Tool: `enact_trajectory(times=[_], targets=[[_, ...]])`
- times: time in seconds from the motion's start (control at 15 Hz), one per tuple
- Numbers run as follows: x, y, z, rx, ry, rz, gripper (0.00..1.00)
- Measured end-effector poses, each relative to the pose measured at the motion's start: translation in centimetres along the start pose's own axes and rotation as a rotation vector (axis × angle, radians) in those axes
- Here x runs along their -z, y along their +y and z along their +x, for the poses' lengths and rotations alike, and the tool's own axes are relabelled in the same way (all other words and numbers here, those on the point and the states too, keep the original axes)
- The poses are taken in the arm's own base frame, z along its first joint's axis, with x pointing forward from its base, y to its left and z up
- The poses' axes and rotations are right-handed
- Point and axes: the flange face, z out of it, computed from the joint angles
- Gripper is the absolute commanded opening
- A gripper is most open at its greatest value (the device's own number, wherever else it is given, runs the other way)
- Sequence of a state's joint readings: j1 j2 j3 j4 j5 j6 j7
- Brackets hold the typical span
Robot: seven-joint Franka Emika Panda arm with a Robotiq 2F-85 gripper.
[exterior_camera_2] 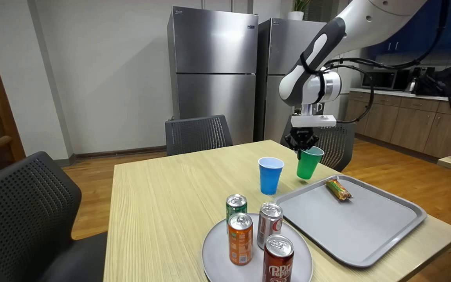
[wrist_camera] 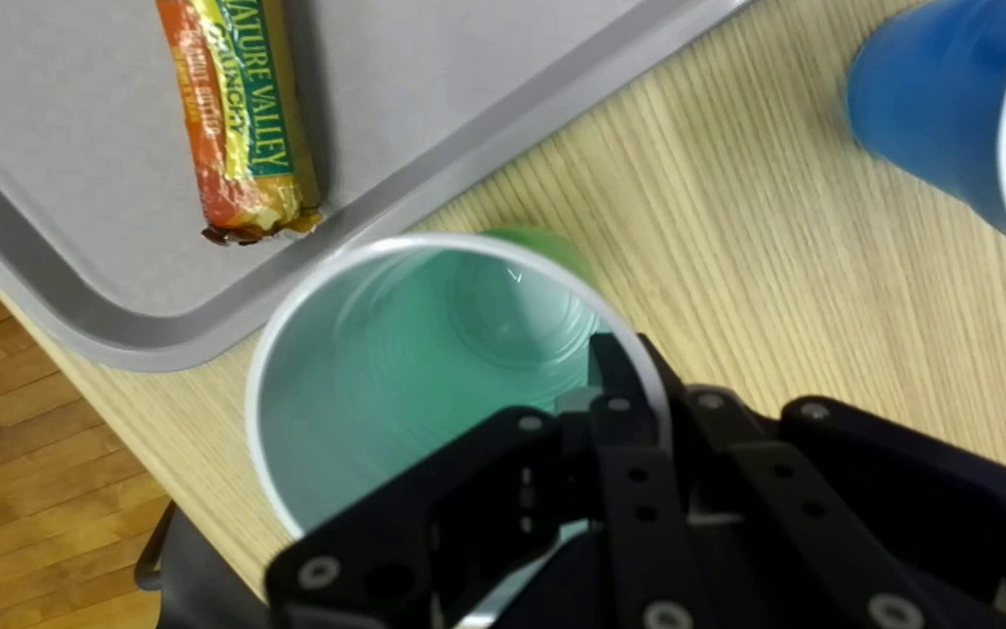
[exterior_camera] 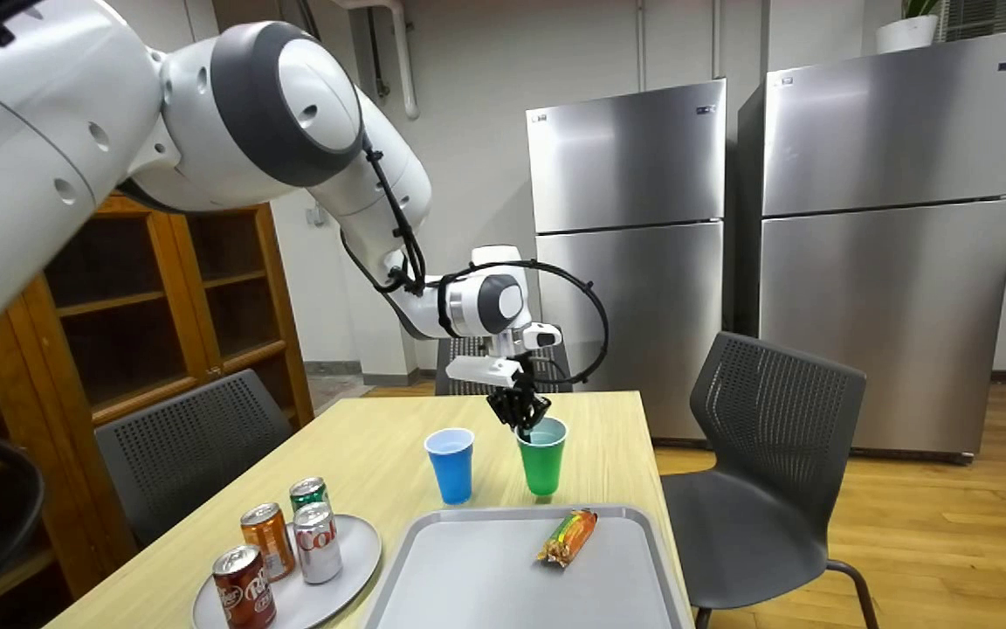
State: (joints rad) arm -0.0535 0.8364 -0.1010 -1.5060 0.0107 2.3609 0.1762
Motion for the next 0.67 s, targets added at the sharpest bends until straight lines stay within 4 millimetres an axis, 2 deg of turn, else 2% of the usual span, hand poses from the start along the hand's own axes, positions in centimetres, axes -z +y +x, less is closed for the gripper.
enact_trajectory(times=[0.47,0.53,0.6,0.67], targets=[[-1.2,-0.1,0.8,0.005,-0.006,-0.011,0.01],[-1.3,-0.1,0.8,0.006,-0.006,-0.012,0.29],[-1.4,-0.1,0.9,0.006,-0.006,-0.013,0.3],[-1.5,-0.1,1.0,0.006,-0.008,-0.014,0.37]])
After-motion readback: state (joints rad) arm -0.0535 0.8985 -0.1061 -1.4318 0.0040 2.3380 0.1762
